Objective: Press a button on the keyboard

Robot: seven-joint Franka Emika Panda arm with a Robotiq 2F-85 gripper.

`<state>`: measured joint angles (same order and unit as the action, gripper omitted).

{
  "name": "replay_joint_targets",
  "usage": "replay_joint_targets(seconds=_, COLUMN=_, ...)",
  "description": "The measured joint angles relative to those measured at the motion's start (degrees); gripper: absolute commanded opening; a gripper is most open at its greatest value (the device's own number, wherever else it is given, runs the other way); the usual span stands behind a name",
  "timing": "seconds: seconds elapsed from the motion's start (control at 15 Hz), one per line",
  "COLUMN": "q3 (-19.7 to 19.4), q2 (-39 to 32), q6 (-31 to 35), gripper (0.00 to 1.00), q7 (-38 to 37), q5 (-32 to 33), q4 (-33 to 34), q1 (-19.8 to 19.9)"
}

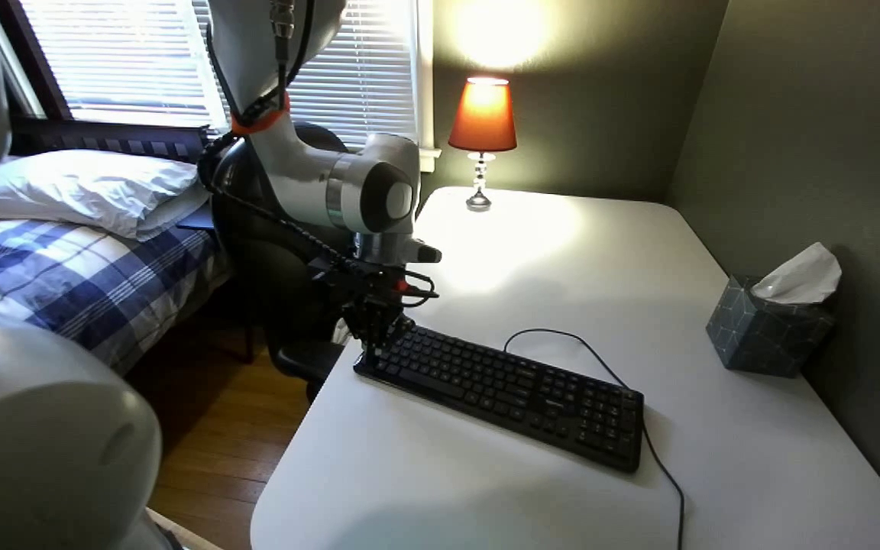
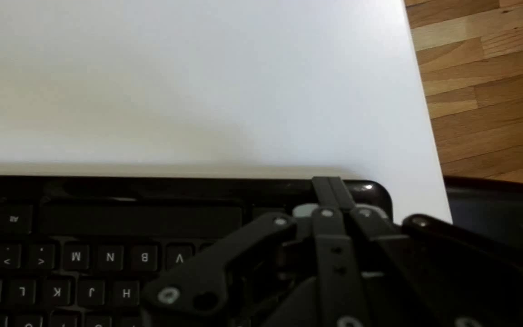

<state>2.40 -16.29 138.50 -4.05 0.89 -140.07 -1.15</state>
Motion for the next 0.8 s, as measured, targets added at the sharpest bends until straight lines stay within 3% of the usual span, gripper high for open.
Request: replay_joint_targets(seconds=0.8, q3=-0.03, q2=-2.68, q6=0.53, gripper=0.0, q7=0.87, q5=-0.29, q4=2.36, q1=0.11)
